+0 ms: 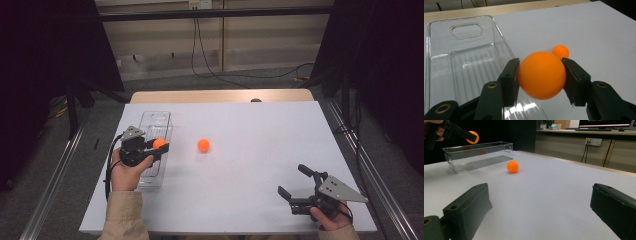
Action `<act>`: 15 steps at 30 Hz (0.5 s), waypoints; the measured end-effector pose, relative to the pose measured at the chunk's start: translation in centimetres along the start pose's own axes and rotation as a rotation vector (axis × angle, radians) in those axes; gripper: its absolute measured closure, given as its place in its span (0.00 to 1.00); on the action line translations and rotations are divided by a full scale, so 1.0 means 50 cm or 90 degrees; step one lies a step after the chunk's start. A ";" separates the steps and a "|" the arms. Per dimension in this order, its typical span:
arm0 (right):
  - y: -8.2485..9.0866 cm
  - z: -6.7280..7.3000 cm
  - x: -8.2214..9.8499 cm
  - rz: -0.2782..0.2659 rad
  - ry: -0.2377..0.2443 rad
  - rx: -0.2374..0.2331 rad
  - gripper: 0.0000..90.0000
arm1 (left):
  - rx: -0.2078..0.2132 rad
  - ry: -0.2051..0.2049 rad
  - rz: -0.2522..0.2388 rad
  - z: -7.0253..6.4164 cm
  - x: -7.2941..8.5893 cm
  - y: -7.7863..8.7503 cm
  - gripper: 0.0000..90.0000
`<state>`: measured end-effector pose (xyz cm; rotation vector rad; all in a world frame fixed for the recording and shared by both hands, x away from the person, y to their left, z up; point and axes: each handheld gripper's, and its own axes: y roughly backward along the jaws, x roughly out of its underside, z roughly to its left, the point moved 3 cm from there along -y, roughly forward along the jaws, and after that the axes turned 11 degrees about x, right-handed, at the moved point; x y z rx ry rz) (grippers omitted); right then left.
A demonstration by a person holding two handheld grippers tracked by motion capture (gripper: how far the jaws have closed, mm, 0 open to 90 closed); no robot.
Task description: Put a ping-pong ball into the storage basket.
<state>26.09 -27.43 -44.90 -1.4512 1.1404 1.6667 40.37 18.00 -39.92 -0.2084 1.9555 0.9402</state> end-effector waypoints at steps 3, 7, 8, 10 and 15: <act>0.000 0.000 0.000 0.000 0.001 0.000 0.02 | -0.001 -0.002 0.000 0.002 0.001 0.000 0.56; 0.000 0.000 0.000 0.000 0.001 0.001 0.02 | -0.007 -0.002 -0.001 0.005 0.001 0.002 0.56; 0.000 0.000 0.000 0.000 0.001 0.000 0.02 | -0.007 -0.003 -0.001 0.006 0.001 0.002 0.56; 0.000 0.000 0.000 0.000 0.000 0.000 0.02 | -0.011 -0.003 0.000 0.008 0.002 0.004 0.56; 0.000 0.000 0.000 0.000 0.001 0.000 0.02 | -0.017 -0.003 0.000 0.013 0.004 0.004 0.56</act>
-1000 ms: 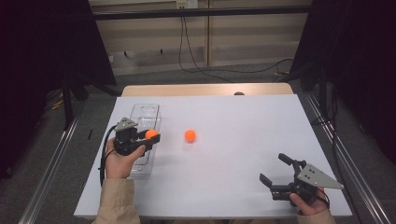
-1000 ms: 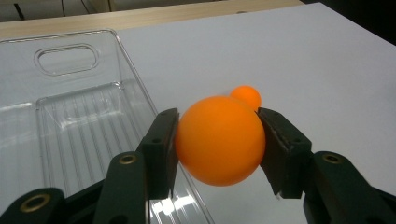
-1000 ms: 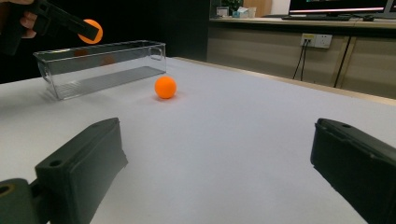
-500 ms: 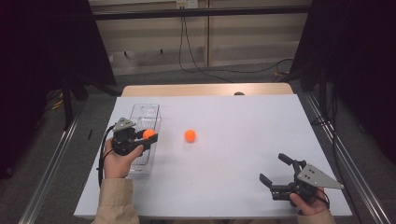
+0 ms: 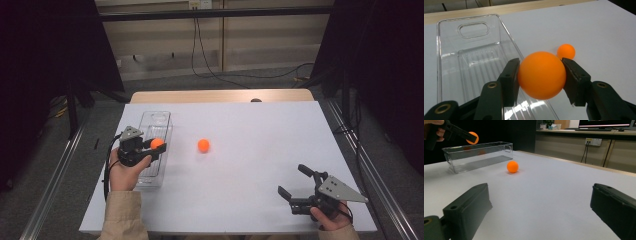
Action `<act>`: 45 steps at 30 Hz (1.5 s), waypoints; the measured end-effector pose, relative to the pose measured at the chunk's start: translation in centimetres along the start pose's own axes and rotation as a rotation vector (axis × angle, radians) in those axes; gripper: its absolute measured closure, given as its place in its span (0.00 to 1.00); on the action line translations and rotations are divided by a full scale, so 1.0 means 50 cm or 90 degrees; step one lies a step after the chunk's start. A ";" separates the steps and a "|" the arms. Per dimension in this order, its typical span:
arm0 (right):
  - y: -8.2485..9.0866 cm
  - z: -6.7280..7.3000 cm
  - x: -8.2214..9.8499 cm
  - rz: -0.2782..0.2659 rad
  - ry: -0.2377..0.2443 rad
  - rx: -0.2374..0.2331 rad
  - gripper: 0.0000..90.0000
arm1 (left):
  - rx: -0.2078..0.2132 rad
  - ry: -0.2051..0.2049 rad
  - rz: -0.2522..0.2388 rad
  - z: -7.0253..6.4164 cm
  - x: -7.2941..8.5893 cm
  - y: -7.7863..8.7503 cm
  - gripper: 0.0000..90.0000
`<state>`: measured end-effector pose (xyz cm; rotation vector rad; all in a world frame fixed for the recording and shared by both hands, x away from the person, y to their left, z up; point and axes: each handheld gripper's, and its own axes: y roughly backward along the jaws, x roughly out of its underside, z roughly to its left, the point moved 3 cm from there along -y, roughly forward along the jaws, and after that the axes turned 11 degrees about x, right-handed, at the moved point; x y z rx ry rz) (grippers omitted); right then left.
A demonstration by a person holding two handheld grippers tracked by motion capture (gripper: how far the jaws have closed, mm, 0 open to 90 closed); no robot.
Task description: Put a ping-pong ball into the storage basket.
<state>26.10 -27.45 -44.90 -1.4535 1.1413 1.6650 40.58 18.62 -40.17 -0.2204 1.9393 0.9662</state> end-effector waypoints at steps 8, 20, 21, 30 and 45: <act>0.000 0.000 0.000 0.001 -0.001 0.000 0.02 | -0.013 0.000 0.000 0.009 0.005 0.002 0.56; 0.000 0.000 0.000 0.000 0.000 -0.001 0.02 | -0.022 0.004 0.000 0.017 0.009 0.005 0.56; 0.000 0.000 0.000 0.000 0.000 -0.001 0.02 | -0.023 0.002 -0.001 0.018 0.009 0.005 0.56; 0.000 0.001 0.000 0.001 0.001 -0.001 0.02 | -0.031 0.002 0.001 0.023 0.013 0.004 0.56; 0.000 0.001 0.000 0.001 0.001 -0.001 0.02 | -0.038 0.005 0.004 0.033 0.018 0.006 0.56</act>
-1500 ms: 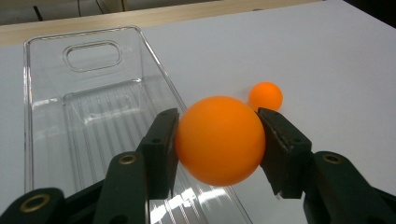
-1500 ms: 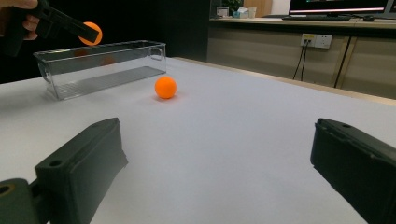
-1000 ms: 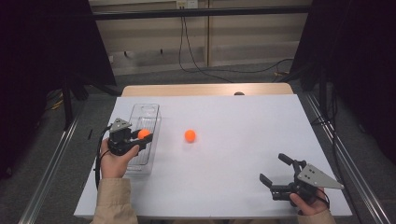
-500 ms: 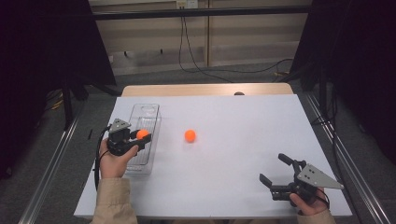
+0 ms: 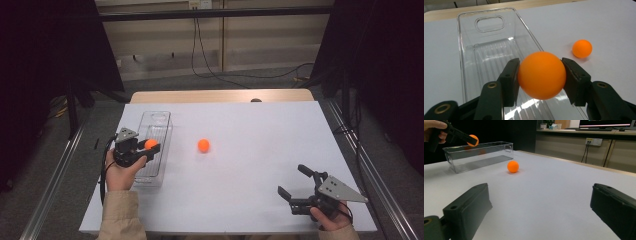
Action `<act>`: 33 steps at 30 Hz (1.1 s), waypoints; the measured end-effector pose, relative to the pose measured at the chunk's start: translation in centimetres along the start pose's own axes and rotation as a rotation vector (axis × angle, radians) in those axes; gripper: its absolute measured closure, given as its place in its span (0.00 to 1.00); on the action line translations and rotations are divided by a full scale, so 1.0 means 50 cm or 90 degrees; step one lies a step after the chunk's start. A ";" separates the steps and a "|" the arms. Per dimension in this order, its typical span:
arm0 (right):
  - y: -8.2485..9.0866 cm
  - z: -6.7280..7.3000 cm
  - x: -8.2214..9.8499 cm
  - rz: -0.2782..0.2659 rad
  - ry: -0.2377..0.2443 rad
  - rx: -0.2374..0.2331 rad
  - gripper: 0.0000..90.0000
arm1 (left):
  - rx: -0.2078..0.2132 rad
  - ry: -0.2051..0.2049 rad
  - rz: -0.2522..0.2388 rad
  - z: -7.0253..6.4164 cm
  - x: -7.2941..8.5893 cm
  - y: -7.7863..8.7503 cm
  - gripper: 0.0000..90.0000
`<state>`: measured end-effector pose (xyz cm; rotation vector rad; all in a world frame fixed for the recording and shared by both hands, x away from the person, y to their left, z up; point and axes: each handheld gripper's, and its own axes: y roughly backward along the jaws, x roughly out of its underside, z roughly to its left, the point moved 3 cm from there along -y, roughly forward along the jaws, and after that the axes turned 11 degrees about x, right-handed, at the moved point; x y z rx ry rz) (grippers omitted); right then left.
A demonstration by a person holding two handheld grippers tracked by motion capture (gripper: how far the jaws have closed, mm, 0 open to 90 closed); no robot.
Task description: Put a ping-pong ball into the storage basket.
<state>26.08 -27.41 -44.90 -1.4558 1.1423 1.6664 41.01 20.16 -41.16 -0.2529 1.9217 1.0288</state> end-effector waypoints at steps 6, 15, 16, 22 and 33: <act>0.000 0.000 0.000 0.001 0.000 0.000 0.02 | -0.004 0.000 0.001 0.004 0.002 0.000 0.56; 0.000 0.000 0.000 0.000 0.000 0.000 0.02 | -0.008 0.003 0.003 0.007 0.004 0.000 0.56; 0.000 0.000 0.000 0.000 0.001 0.000 0.02 | -0.008 0.003 0.003 0.007 0.005 0.000 0.56; 0.000 0.000 0.000 0.000 0.001 0.000 0.02 | -0.016 0.003 0.002 0.011 0.006 0.000 0.56; 0.000 0.000 0.000 0.000 0.000 -0.001 0.02 | -0.024 0.002 0.005 0.017 0.009 0.000 0.56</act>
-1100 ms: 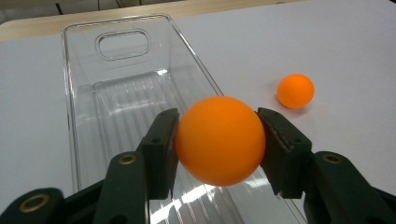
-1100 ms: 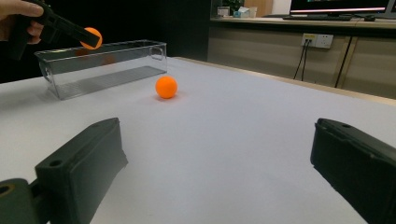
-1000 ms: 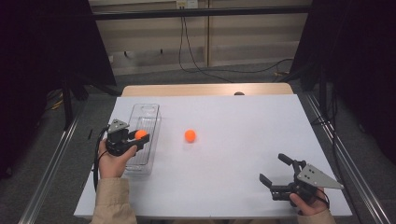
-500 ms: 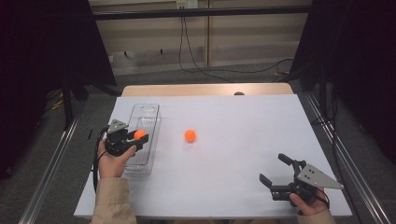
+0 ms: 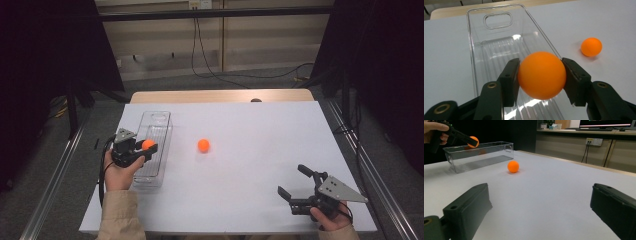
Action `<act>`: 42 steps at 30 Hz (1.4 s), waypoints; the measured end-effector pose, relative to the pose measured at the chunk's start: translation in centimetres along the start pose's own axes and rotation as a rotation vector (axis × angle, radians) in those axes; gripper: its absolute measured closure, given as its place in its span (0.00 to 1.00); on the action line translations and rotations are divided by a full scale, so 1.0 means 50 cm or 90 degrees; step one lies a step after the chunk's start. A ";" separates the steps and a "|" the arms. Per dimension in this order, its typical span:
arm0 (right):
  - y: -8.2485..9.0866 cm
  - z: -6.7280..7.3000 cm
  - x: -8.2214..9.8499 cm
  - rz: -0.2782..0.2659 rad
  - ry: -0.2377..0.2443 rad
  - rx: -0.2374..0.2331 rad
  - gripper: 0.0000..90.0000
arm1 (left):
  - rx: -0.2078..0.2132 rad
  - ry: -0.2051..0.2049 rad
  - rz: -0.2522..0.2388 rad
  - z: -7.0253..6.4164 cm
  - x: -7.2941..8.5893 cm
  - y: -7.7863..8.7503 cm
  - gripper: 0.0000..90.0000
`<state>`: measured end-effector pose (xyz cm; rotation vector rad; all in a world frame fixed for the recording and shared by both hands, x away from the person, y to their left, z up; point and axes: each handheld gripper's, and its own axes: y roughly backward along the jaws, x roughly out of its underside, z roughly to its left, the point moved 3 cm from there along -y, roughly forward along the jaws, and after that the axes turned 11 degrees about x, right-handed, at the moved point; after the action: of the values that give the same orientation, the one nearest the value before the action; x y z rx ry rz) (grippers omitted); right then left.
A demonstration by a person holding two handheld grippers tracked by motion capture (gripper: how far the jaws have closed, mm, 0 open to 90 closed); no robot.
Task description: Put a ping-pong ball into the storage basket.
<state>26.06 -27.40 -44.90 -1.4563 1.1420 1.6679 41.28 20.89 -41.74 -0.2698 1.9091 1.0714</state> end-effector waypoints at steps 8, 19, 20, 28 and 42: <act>0.000 0.000 0.000 0.000 0.000 0.000 0.02 | -0.006 -0.002 0.003 0.003 0.001 0.000 0.56; 0.001 0.000 0.000 0.000 0.000 0.000 0.02 | -0.008 -0.003 0.011 0.006 0.005 -0.004 0.56; 0.001 0.000 0.000 -0.001 0.000 0.000 0.02 | -0.008 -0.003 0.010 0.006 0.005 -0.004 0.56; 0.000 0.000 0.000 0.000 -0.001 0.000 0.02 | -0.010 0.007 -0.003 0.002 0.002 -0.001 0.53; 0.001 -0.001 0.000 -0.001 -0.002 0.000 0.02 | 0.016 0.006 -0.018 -0.031 -0.016 0.000 0.40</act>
<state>26.05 -27.45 -44.89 -1.4544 1.1394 1.6690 40.82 19.53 -40.77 -0.2862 1.9205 1.0280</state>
